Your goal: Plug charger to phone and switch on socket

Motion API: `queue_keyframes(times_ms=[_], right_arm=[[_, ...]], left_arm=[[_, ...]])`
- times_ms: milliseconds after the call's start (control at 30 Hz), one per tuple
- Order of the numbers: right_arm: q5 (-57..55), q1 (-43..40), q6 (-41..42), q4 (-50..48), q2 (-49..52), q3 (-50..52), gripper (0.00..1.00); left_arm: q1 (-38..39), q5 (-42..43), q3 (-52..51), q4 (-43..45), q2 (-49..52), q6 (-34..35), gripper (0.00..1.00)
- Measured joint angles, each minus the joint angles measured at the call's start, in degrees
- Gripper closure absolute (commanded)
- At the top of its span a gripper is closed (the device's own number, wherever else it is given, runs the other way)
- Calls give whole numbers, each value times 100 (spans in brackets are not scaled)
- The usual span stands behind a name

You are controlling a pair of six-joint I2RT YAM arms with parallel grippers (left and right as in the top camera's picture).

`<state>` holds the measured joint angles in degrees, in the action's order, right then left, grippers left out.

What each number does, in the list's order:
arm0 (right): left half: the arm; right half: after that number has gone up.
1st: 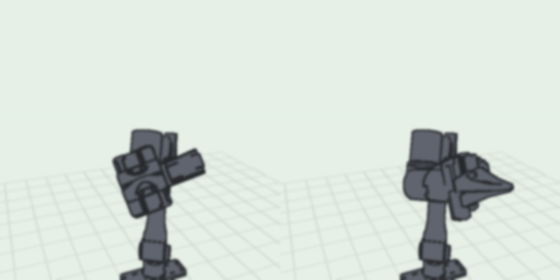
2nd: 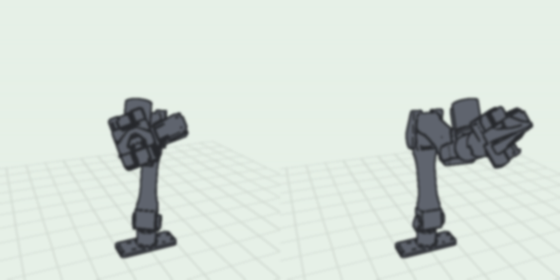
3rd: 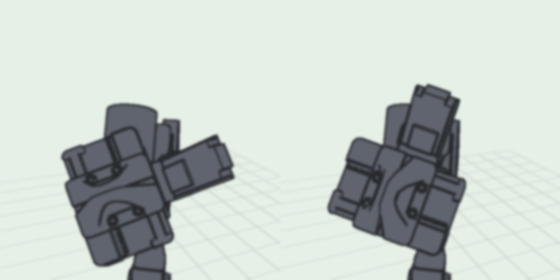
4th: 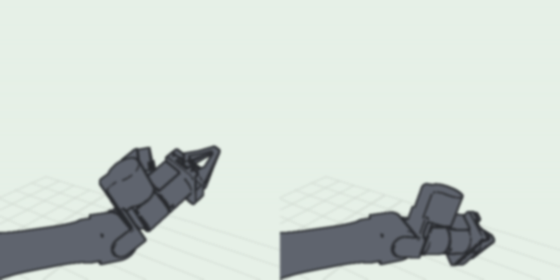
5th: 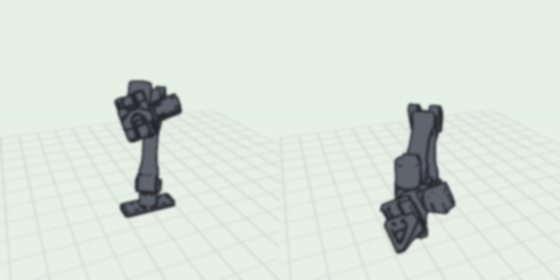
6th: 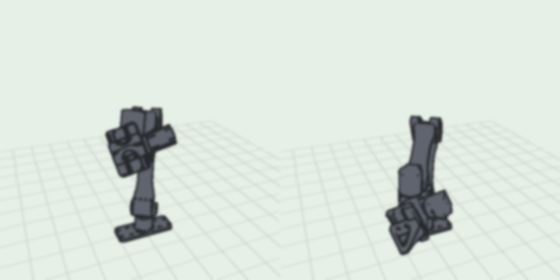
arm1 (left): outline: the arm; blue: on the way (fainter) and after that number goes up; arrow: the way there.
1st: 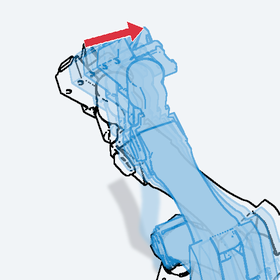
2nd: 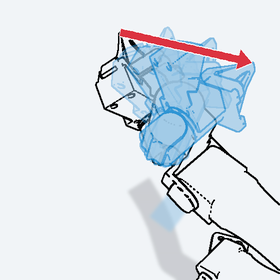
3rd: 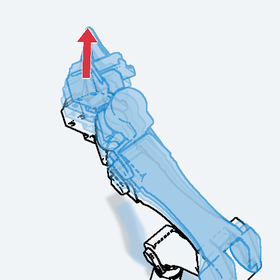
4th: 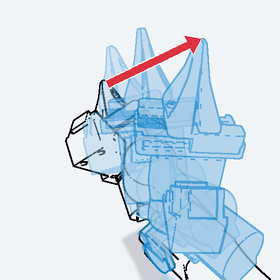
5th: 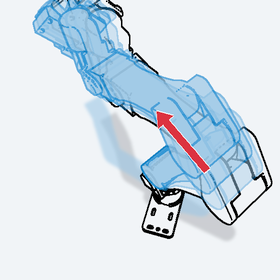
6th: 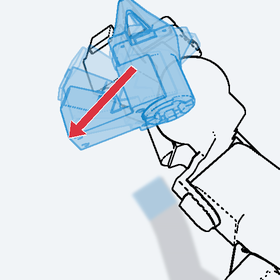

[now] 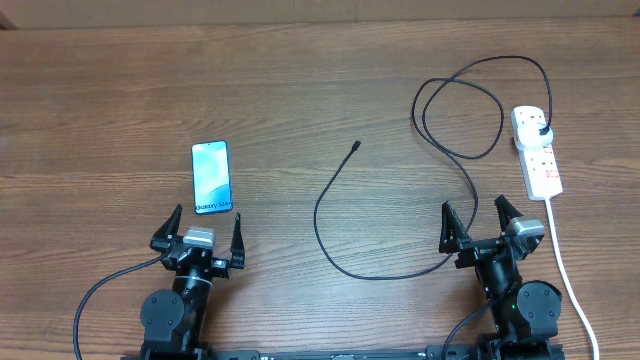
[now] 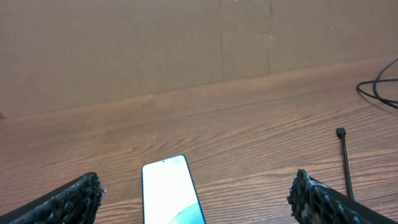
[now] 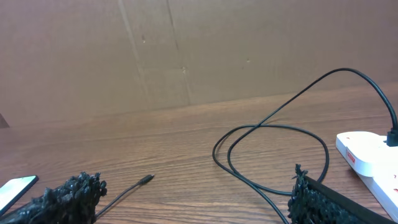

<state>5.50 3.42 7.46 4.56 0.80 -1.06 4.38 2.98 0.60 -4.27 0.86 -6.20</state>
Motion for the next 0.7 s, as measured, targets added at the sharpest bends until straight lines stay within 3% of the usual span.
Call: queue_keyframes(times_ms=[700], right_arm=[[0,0,-2,2,0,0,0]], left_arm=[[0,0,0,0,0,286,0]])
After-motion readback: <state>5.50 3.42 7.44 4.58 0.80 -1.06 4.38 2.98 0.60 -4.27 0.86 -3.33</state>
